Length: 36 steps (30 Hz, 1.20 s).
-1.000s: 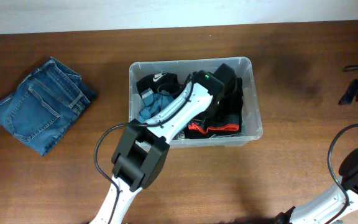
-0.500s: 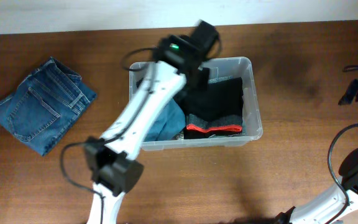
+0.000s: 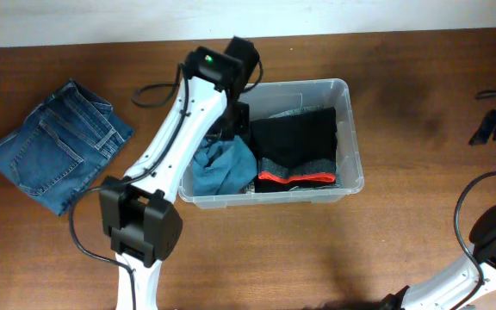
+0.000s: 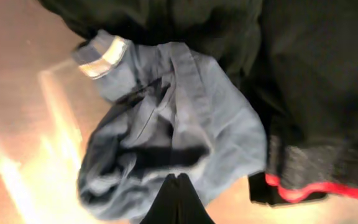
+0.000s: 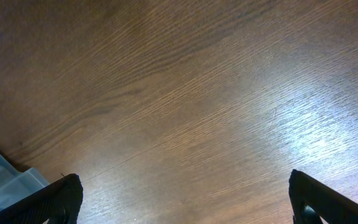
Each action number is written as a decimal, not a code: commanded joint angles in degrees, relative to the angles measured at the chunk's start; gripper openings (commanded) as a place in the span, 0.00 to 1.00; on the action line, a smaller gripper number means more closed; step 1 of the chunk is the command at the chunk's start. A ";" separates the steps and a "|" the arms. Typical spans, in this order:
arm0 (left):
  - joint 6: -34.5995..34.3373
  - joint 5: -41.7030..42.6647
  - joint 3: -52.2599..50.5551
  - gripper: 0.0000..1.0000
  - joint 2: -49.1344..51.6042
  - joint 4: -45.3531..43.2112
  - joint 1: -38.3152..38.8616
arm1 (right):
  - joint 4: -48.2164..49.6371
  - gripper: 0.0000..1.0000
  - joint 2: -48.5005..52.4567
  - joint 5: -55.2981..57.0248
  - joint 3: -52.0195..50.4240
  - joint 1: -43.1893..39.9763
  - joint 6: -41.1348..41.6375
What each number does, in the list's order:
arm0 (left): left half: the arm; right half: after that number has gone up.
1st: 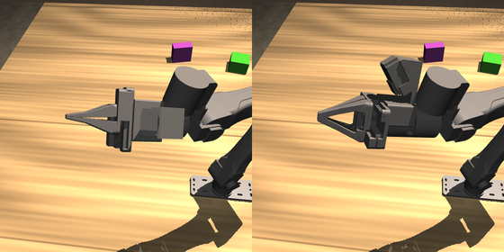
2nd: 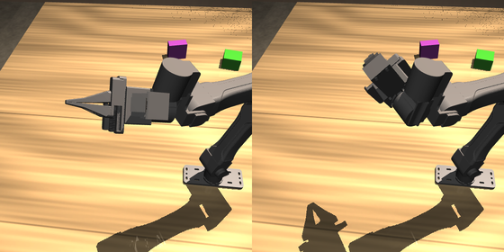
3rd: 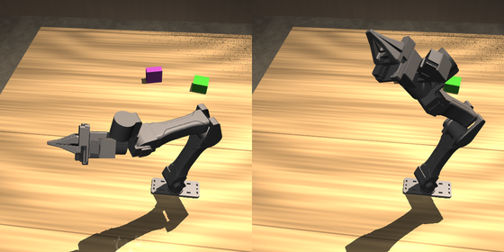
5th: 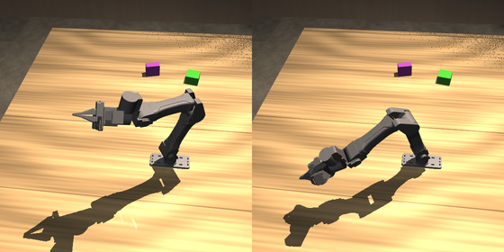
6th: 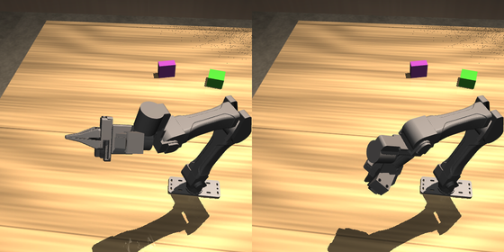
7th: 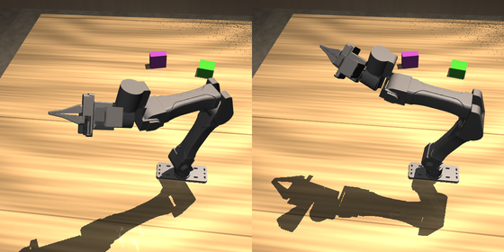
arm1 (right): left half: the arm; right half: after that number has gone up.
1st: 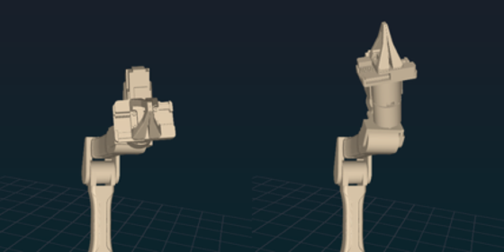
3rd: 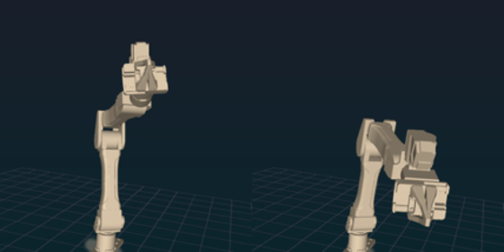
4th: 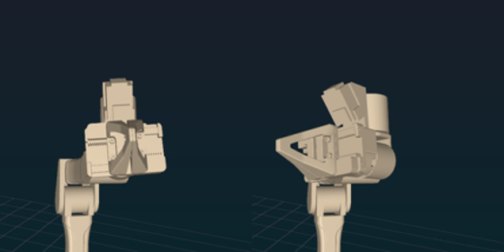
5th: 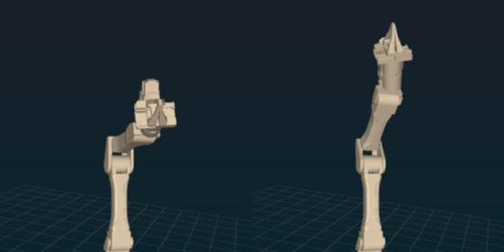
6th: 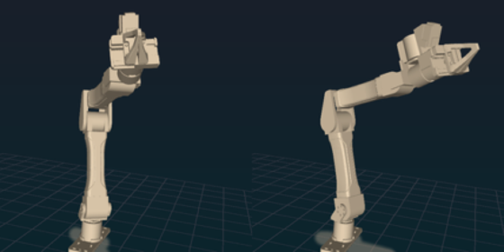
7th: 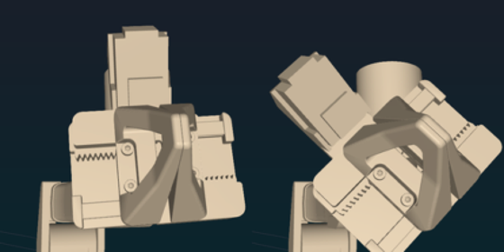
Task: Pack container
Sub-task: 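Push the garments in the bin's left half down with the left gripper, then move the left gripper left to the folded blue jeans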
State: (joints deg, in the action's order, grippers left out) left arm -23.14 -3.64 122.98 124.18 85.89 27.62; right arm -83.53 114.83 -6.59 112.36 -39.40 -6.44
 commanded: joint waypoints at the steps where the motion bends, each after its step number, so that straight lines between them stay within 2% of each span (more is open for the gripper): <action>1: 0.85 1.29 -8.15 0.00 0.63 -3.63 -0.04 | 0.02 0.98 -0.33 -0.31 0.02 0.00 0.09; 7: -0.22 1.20 -24.92 0.00 0.63 -16.92 -0.35 | 0.02 0.98 -0.33 -0.31 0.02 0.00 0.09; 14: -0.15 1.03 -34.80 0.00 0.63 -27.26 -1.44 | 0.02 0.98 -0.33 -0.31 0.02 0.00 0.09; 18: -0.11 1.05 -33.33 0.01 -0.63 -26.27 -1.53 | 0.02 0.98 -0.33 -0.31 0.02 0.00 0.09; 26: 0.52 0.83 -15.85 0.01 -11.87 -16.17 -1.55 | 0.02 0.98 -0.33 -0.31 0.02 0.00 0.09; 27: 0.52 0.79 -14.29 0.02 -13.14 -15.72 -1.55 | 0.02 0.98 -0.33 -0.31 0.02 0.00 0.09; 28: 0.50 0.83 -12.04 0.14 -15.30 -15.23 -1.84 | 0.02 0.98 -0.33 -0.31 0.02 0.00 0.09; 29: 0.48 0.81 -11.02 0.16 -16.59 -14.88 -2.27 | 0.02 0.98 -0.33 -0.31 0.02 0.00 0.09; 31: 0.50 0.81 -10.03 0.19 -19.93 -13.94 -4.48 | 0.02 0.98 -0.33 -0.31 0.02 0.00 0.09; 36: 0.50 -0.70 -10.03 0.18 -23.12 -10.05 -13.77 | 0.02 0.98 -0.33 -0.31 0.02 0.00 0.09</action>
State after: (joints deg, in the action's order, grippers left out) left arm -22.98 -3.22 112.95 101.62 74.26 19.59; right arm -83.50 114.83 -6.59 112.36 -39.40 -6.39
